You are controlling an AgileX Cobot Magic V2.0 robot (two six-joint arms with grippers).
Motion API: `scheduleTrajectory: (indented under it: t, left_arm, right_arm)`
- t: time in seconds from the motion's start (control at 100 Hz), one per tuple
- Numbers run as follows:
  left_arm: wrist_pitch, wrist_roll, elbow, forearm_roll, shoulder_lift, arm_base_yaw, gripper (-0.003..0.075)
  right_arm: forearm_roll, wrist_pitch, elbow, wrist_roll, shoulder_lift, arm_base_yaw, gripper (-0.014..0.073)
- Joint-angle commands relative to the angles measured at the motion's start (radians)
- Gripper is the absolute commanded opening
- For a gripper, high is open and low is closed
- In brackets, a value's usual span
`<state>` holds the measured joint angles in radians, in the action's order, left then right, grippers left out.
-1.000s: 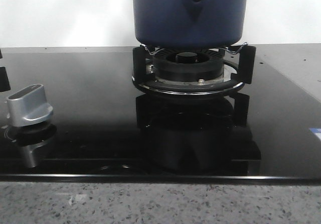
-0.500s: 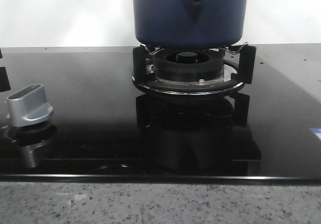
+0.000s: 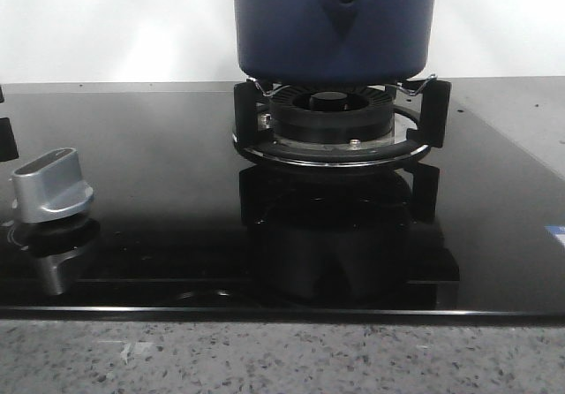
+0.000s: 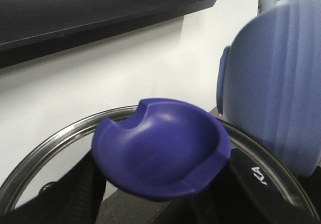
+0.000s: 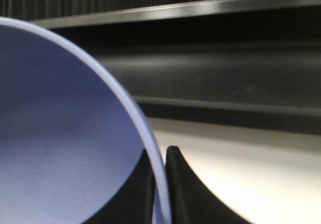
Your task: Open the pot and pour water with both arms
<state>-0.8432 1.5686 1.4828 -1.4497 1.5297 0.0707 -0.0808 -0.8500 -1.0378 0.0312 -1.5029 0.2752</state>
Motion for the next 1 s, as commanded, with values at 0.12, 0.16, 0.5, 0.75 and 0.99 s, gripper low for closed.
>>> scheduleTrajectory:
  t: [0.12, 0.16, 0.5, 0.75, 0.99]
  left_arm:
    - [-0.002, -0.009, 0.032, -0.096, -0.052, 0.001, 0.0171]
    - [-0.002, -0.009, 0.032, -0.096, -0.052, 0.001, 0.0171]
    - [-0.002, -0.009, 0.032, -0.096, -0.052, 0.001, 0.0171]
    - [-0.002, -0.009, 0.032, -0.096, -0.052, 0.001, 0.0171]
    - [-0.002, -0.009, 0.032, -0.096, -0.052, 0.001, 0.0171]
  right_arm:
    - [0.061, -0.108, -0.03, 0.073, 0.04, -0.005, -0.0047]
    - [0.061, -0.109, -0.03, 0.073, 0.036, -0.005, -0.0047]
    - [0.081, -0.23, -0.03, 0.079, 0.008, -0.005, -0.0047]
    - [0.081, -0.23, -0.03, 0.079, 0.008, -0.005, -0.0047]
    - [0.081, -0.228, -0.03, 0.079, 0.008, -0.005, -0.0047]
